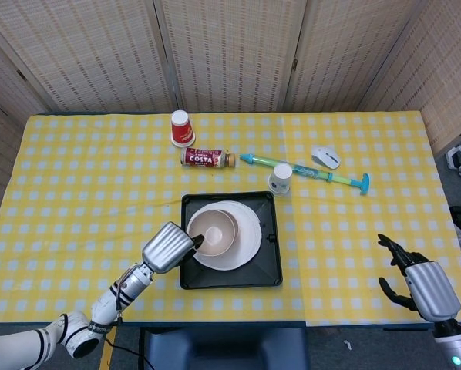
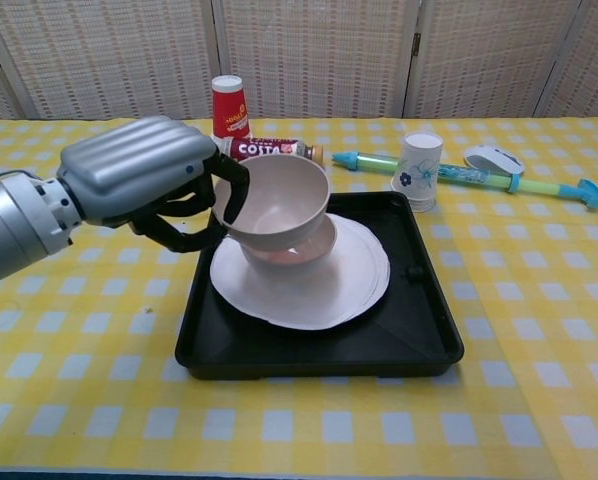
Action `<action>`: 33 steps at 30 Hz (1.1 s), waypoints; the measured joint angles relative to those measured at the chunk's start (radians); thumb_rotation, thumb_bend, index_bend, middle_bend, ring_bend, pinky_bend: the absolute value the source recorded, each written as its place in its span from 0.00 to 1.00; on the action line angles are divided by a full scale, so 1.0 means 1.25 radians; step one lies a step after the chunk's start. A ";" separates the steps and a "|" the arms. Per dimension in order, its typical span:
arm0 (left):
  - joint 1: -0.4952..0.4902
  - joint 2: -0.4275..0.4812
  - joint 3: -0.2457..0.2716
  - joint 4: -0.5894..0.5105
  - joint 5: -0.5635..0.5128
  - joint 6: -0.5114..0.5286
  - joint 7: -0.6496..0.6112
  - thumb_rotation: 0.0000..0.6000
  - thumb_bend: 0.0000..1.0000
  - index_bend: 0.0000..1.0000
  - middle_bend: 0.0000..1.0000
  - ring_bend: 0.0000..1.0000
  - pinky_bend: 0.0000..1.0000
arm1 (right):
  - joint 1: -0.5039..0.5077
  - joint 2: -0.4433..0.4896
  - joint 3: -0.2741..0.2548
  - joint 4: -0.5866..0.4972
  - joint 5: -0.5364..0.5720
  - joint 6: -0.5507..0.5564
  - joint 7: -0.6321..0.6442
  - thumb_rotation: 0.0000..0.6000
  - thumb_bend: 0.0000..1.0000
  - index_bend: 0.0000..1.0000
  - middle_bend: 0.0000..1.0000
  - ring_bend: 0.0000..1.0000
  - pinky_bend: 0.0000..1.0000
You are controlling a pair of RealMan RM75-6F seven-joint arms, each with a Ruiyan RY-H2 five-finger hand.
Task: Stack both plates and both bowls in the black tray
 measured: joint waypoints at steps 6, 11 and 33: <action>-0.034 -0.038 -0.008 0.056 -0.035 -0.034 -0.005 1.00 0.51 0.63 1.00 0.97 0.94 | 0.000 0.006 0.009 0.000 0.015 -0.002 0.013 1.00 0.43 0.09 0.24 0.44 0.42; -0.053 -0.061 -0.010 0.095 -0.050 -0.040 -0.017 1.00 0.52 0.63 1.00 0.97 0.94 | 0.001 0.015 0.018 0.001 0.039 -0.010 0.028 1.00 0.43 0.09 0.24 0.44 0.42; -0.072 -0.098 0.030 0.126 -0.072 -0.025 -0.037 1.00 0.35 0.20 1.00 0.97 0.94 | 0.003 0.021 0.017 -0.007 0.038 -0.029 0.022 1.00 0.43 0.09 0.26 0.44 0.42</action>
